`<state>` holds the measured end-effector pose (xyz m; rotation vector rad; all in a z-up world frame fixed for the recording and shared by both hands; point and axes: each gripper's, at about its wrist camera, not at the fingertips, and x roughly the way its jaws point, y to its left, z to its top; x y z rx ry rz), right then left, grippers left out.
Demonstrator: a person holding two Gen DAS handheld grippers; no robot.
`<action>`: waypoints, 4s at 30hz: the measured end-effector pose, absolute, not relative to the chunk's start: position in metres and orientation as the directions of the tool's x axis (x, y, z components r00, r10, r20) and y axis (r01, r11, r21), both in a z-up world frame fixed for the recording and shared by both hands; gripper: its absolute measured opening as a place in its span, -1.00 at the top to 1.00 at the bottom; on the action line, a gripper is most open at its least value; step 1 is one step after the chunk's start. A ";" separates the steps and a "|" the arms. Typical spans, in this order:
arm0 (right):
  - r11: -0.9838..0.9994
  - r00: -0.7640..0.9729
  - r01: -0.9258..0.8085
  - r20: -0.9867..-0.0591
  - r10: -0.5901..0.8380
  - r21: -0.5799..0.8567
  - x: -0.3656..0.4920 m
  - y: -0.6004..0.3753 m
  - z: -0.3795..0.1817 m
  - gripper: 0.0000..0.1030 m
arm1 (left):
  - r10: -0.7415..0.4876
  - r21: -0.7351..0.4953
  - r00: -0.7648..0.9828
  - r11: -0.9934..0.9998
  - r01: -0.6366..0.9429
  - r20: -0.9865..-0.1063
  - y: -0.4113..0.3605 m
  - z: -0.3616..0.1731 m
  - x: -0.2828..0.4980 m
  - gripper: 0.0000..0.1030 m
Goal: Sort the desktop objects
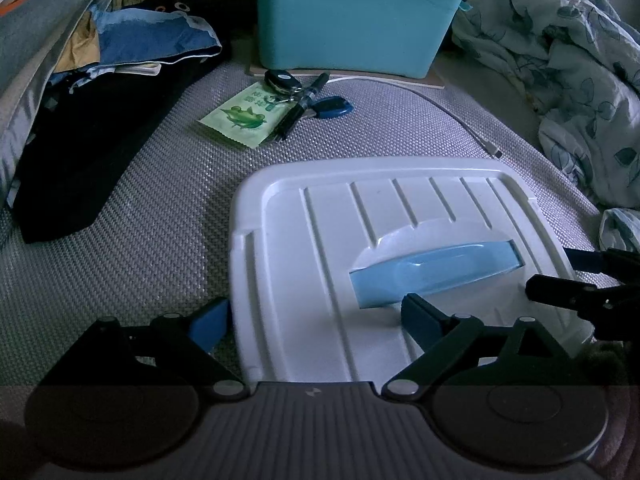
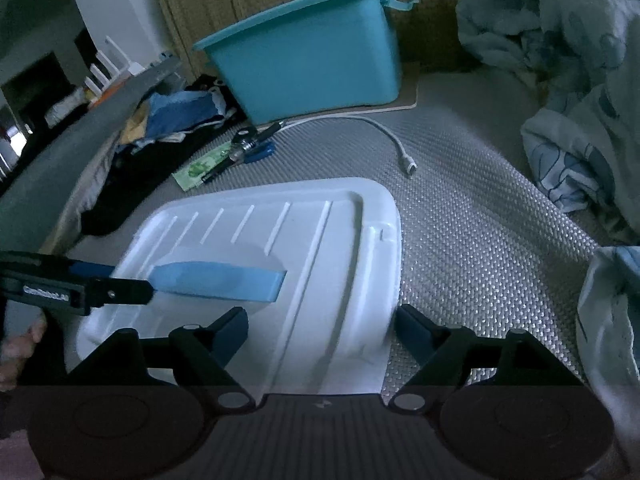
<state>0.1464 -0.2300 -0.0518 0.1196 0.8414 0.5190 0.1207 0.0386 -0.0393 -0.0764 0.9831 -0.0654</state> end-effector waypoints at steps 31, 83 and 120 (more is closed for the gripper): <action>0.945 0.591 -0.265 -0.743 0.315 0.190 0.151 -0.190 -0.051 -1.00 | -0.054 -0.028 0.575 0.998 0.054 -0.816 0.026 -0.039 0.116 -0.92; 0.936 0.617 -0.294 -0.710 0.341 0.194 0.136 -0.189 -0.045 -0.76 | -0.149 0.009 0.645 0.972 0.234 -0.750 -0.013 -0.032 0.099 -0.64; 0.526 0.333 -0.172 -0.454 0.827 0.833 0.193 -0.305 -0.071 -0.69 | -0.454 -0.597 0.532 0.792 -0.126 -0.714 0.127 -0.049 0.133 -0.86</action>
